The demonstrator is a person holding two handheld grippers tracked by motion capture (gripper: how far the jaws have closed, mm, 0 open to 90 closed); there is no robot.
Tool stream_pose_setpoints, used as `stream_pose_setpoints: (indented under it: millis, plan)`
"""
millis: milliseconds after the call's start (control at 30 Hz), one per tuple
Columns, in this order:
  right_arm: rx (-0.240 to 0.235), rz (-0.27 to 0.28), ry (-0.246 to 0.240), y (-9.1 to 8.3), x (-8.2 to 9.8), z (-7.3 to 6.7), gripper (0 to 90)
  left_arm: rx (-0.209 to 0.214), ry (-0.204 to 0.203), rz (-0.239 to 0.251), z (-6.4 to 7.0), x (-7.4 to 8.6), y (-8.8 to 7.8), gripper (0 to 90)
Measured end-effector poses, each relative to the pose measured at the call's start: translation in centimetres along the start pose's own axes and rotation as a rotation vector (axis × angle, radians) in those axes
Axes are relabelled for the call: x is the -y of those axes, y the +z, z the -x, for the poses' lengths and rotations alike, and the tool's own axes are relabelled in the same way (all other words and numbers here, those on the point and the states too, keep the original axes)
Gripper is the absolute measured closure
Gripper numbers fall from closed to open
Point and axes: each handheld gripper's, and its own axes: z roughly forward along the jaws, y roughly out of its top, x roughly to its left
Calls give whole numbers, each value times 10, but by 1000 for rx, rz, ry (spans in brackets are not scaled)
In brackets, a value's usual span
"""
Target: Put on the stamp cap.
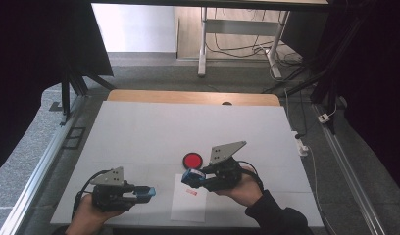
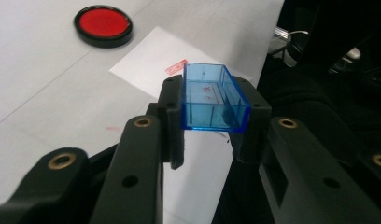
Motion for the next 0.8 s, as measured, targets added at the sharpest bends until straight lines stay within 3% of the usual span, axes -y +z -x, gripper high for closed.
stream_pose_setpoints:
  millis: [333, 633, 800]
  plan:
    - [-36, 19, -16, 1, -4, -4, 698, 87, 83, -20, -2, -23, 27, 683]
    - [-62, 16, -45, 4, -7, -8, 698, 179, 157, -4, -2, -41, 48, 683]
    - [-74, 8, -58, 7, -8, -10, 698, 204, 199, 3, 0, -49, 55, 684]
